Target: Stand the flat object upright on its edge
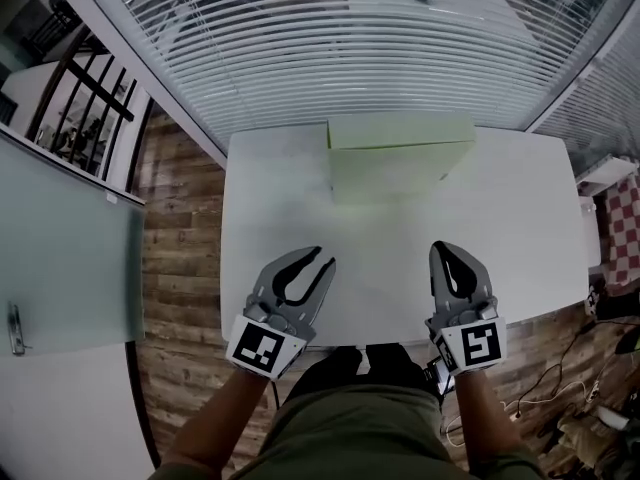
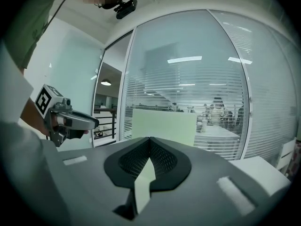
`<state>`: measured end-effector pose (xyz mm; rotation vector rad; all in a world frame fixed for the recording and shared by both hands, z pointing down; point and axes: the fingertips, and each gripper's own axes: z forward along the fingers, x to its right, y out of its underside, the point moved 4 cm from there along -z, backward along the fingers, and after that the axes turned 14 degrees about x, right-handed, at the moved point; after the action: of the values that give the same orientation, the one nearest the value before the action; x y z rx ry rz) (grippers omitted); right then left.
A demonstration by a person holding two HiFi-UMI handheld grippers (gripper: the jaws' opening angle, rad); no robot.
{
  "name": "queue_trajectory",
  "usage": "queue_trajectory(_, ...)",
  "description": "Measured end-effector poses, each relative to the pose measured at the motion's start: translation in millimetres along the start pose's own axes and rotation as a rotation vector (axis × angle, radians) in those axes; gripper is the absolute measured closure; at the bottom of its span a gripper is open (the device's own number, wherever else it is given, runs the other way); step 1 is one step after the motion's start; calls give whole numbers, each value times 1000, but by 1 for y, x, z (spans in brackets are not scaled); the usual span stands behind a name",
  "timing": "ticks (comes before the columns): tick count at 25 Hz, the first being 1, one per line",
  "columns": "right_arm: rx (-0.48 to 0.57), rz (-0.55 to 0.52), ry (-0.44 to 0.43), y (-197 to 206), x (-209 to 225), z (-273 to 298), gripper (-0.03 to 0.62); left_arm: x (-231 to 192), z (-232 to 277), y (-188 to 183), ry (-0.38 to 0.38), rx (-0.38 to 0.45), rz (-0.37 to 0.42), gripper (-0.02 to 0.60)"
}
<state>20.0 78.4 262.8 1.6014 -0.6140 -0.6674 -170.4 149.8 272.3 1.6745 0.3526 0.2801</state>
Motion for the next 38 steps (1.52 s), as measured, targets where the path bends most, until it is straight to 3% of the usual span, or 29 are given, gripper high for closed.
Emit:
queue_trajectory(2, 12, 7, -13, -3, -7, -3, 583, 0, -8, 3, 1, -19, 25, 495)
queue_trajectory(7, 10, -5, -36, -7, -14, -8, 583, 9, -10, -7, -18, 23, -13, 518)
queue_trajectory(12, 8, -2, -60, -11, -14, -15, 584, 17, -15, -4, -43, 5, -8, 535)
queue_trajectory(16, 2, 8, -103, -10, -9, -24, 584, 24, -21, 4, -60, -40, 64, 544)
queue_trajectory(22, 1, 50, -187, -6, 2, -46, 584, 61, -13, -5, -130, -16, 30, 555)
queue_trajectory(26, -8, 89, -235, -4, 13, -62, 585, 85, -15, 0, -166, -48, 68, 560)
queue_trajectory(31, -12, 116, -282, -4, 26, -84, 584, 117, -6, -13, -206, -1, 51, 571)
queue_trajectory(38, 4, 158, -326, -14, 29, -99, 585, 139, -13, -13, -226, -36, 95, 581)
